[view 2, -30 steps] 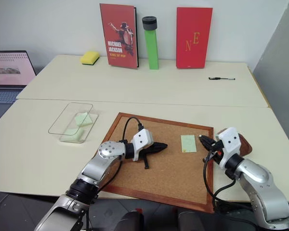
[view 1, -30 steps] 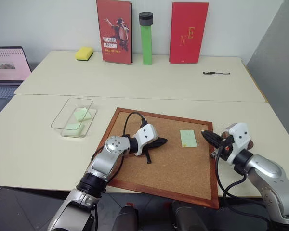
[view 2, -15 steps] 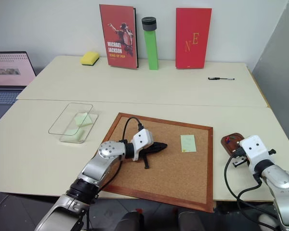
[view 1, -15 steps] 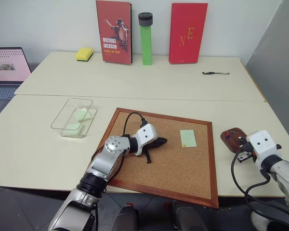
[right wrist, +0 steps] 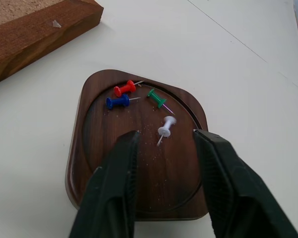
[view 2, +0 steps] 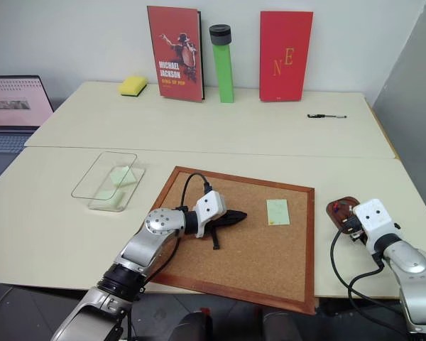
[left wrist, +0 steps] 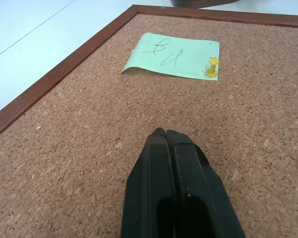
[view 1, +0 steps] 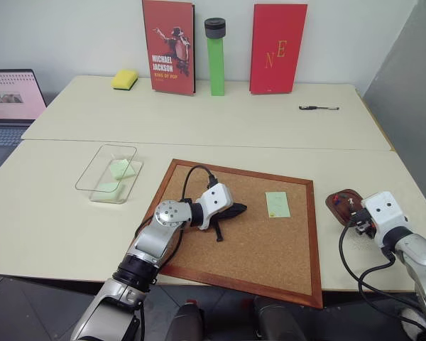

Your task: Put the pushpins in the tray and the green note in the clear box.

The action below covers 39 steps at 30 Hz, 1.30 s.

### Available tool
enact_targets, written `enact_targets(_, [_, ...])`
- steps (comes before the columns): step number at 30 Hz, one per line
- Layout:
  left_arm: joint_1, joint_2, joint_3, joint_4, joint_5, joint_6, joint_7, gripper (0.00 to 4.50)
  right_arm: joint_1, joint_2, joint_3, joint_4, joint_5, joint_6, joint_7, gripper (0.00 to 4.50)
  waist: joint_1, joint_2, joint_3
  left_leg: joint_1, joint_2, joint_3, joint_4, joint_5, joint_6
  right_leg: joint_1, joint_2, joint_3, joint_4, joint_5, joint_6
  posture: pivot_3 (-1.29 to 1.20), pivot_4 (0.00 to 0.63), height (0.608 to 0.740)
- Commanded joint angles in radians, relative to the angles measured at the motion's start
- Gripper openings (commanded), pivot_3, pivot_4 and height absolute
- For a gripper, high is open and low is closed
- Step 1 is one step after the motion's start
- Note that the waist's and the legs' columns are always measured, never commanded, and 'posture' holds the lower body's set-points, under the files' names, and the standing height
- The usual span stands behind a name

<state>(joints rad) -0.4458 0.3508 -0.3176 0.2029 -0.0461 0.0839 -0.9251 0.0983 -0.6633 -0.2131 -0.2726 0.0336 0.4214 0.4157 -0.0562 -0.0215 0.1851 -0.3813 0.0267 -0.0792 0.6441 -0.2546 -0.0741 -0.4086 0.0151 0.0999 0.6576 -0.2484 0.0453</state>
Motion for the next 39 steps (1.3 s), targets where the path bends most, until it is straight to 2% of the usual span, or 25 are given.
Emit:
enact_targets(1, [0.02, 0.009, -0.027, 0.026, 0.03, 0.016, -0.003, 0.0, 0.017, -0.003, -0.065, -0.085, 0.027, -0.009, 0.013, 2.6, 0.0, 0.0, 0.0, 0.0, 0.0, 0.0, 0.0, 0.0, 0.0, 0.0, 0.0, 0.0, 0.0, 0.0, 0.0, 0.0, 0.15, 0.74])
enact_targets(6, [0.017, 0.008, -0.026, 0.033, 0.03, 0.013, -0.004, 0.0, 0.052, 0.048, -0.05, -0.219, 0.184, 0.005, 0.11, 2.6, 0.0, 0.0, 0.0, 0.0, 0.0, 0.0, 0.0, 0.0, 0.0, 0.0, 0.0, 0.0, 0.0, 0.0, 0.0, 0.0, 0.15, 0.74])
enact_targets(11, [0.009, 0.004, -0.027, 0.045, 0.031, 0.006, -0.005, 0.0, 0.055, 0.132, 0.061, -0.317, 0.254, 0.045, 0.117, 2.6, 0.0, 0.0, 0.0, 0.0, 0.0, 0.0, 0.0, 0.0, 0.0, 0.0, 0.0, 0.0, 0.0, 0.0, 0.0, 0.0, 0.15, 0.74])
enact_targets(14, [0.006, 0.002, -0.028, 0.049, 0.033, 0.004, -0.004, 0.0, 0.023, 0.173, 0.161, -0.319, 0.229, 0.05, 0.096, 2.6, 0.0, 0.0, 0.0, 0.0, 0.001, 0.0, 0.0, 0.0, 0.0, 0.0, 0.0, 0.0, 0.0, 0.0, 0.0, 0.0, 0.15, 0.74])
enact_targets(19, [0.003, -0.001, -0.029, 0.052, 0.033, 0.002, -0.003, 0.0, -0.027, 0.21, 0.244, -0.25, 0.203, 0.036, 0.091, 2.6, 0.001, 0.0, 0.0, 0.0, 0.0, 0.0, 0.001, 0.0, 0.0, 0.0, 0.0, 0.0, 0.0, 0.0, 0.0, 0.0, 0.15, 0.74])
enact_targets(29, [0.002, 0.002, -0.027, 0.05, 0.034, 0.0, -0.002, 0.0, -0.107, 0.249, 0.283, -0.114, 0.173, 0.001, 0.089, 2.6, 0.002, 0.0, 0.0, 0.0, 0.0, 0.0, 0.0, 0.0, 0.0, 0.0, 0.0, -0.001, -0.001, 0.0, 0.0, 0.0, 0.15, 0.74])
enact_targets(39, [0.0, 0.003, -0.025, 0.053, 0.035, -0.002, 0.001, 0.0, -0.111, 0.236, 0.314, -0.1, 0.175, 0.011, 0.122, 2.6, 0.002, 0.0, 0.0, 0.0, 0.0, 0.0, 0.0, 0.0, 0.0, 0.0, 0.0, -0.001, 0.0, 0.0, 0.0, 0.0, 0.15, 0.74])
